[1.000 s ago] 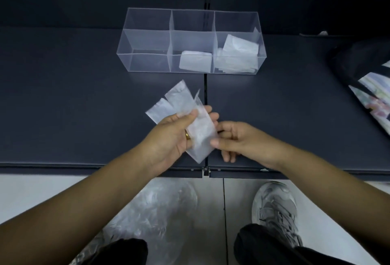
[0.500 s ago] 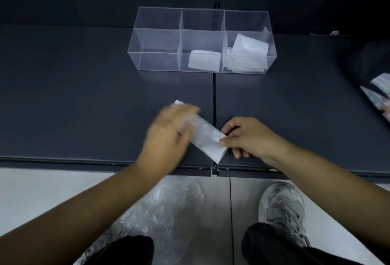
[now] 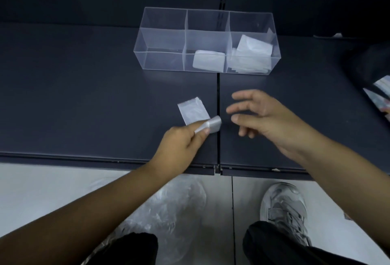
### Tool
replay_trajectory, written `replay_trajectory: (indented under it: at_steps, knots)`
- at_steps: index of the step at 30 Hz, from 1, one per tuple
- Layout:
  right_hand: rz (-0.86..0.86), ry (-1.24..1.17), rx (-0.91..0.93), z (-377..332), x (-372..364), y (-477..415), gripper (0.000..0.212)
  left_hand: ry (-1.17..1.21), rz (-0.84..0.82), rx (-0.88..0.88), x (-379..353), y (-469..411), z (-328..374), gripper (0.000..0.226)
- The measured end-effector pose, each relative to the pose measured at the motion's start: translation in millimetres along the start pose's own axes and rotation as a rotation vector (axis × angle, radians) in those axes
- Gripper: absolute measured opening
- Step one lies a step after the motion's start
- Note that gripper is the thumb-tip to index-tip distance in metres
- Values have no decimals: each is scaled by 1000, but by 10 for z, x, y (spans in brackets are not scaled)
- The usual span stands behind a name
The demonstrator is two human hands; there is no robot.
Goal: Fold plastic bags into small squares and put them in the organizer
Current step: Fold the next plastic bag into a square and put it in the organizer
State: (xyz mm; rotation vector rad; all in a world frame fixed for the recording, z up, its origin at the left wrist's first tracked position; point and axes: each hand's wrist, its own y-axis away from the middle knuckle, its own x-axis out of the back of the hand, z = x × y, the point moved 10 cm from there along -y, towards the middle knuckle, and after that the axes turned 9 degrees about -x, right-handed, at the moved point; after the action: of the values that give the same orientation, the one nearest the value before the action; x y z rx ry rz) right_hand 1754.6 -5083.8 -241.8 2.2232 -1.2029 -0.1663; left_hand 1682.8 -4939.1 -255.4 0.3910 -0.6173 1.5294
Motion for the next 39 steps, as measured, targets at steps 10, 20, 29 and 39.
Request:
replay_trajectory:
  at_steps: [10, 20, 29, 39]
  knots:
    - [86, 183, -11, 148, -376, -568, 11, 728, 78, 556, -33, -122, -496, 23]
    - [143, 359, -53, 67, -392, -691, 19, -459, 177, -83, 360, -171, -87, 24]
    - [274, 543, 134, -105, -444, -586, 9, -808, -230, 110, -50, 3, -539, 85]
    - [538, 719, 295, 74, -217, -366, 28, -805, -274, 137, -78, 5, -574, 98]
